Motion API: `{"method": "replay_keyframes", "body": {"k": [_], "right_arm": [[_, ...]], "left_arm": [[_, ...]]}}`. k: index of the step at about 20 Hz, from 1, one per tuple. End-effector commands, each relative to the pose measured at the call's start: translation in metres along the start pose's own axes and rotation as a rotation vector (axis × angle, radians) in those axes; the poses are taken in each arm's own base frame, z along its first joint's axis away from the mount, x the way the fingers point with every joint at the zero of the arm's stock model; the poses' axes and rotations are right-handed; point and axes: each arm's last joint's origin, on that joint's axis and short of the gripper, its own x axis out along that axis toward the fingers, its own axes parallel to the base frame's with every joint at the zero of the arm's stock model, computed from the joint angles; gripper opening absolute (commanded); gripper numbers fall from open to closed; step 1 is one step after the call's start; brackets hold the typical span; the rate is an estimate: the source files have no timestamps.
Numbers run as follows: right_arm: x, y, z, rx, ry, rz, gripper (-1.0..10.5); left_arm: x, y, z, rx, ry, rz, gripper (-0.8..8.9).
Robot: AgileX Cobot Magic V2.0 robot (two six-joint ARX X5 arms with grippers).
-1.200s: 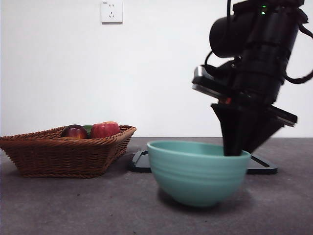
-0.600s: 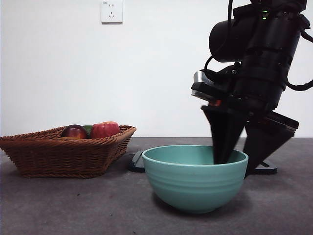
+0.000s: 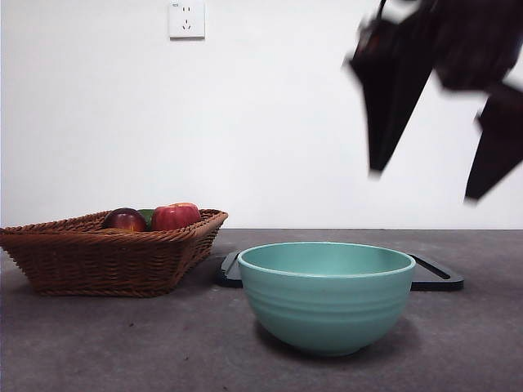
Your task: Pick up the wifruite, put it on the bowl, pick up the plate, put it on desk
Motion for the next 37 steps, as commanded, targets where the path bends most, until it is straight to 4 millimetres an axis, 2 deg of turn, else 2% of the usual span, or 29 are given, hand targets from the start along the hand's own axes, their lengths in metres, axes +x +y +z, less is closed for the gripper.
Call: {"method": "replay_keyframes", "body": {"k": [1,4,6,8,12,14,15,16,17,18,30,34,37], "right_arm": [[-0.042,0.007,-0.017,-0.042,-0.134,0.034,5.5],[-0.092,0.009,-0.05,-0.084,-0.34,0.075,5.5],[-0.116,0.009,-0.072,-0.102,-0.452,0.086,5.5],[-0.132,0.008,-0.09,-0.118,-0.535,0.107,5.5],[-0.151,0.005,-0.117,-0.141,-0.646,0.134,5.4],[-0.158,0.005,-0.124,-0.151,-0.697,0.146,5.3],[-0.16,0.005,-0.128,-0.156,-0.718,0.151,5.1],[-0.161,0.004,-0.129,-0.156,-0.722,0.153,4.0],[-0.161,0.004,-0.13,-0.156,-0.715,0.151,0.7],[-0.16,0.004,-0.131,-0.156,-0.709,0.148,0.2],[-0.163,0.005,-0.128,-0.161,-0.746,0.157,0.2],[-0.163,0.005,-0.128,-0.161,-0.746,0.158,0.2],[-0.163,0.005,-0.128,-0.161,-0.746,0.158,0.2]], "left_arm": [[0.0,-0.001,0.003,0.006,-0.013,-0.007,6.55],[-0.001,-0.001,0.004,0.01,-0.022,-0.008,6.55],[-0.001,-0.001,0.005,0.017,-0.031,-0.008,6.55],[-0.001,-0.001,0.006,0.023,-0.042,-0.008,6.55],[-0.001,-0.001,0.007,0.025,-0.048,-0.009,6.55],[-0.001,-0.001,0.007,0.025,-0.049,-0.009,6.36],[-0.001,-0.001,0.007,0.025,-0.049,-0.009,5.31],[-0.001,-0.001,0.007,0.029,-0.051,-0.009,3.59],[-0.001,-0.001,0.007,0.035,-0.054,-0.008,1.08],[-0.001,-0.001,0.008,0.039,-0.058,-0.009,0.06],[-0.001,0.0,0.009,0.036,-0.073,0.0,0.19],[-0.006,0.015,0.006,0.032,-0.17,0.137,0.19],[0.007,0.04,-0.023,0.047,-0.355,0.366,0.19]]}}
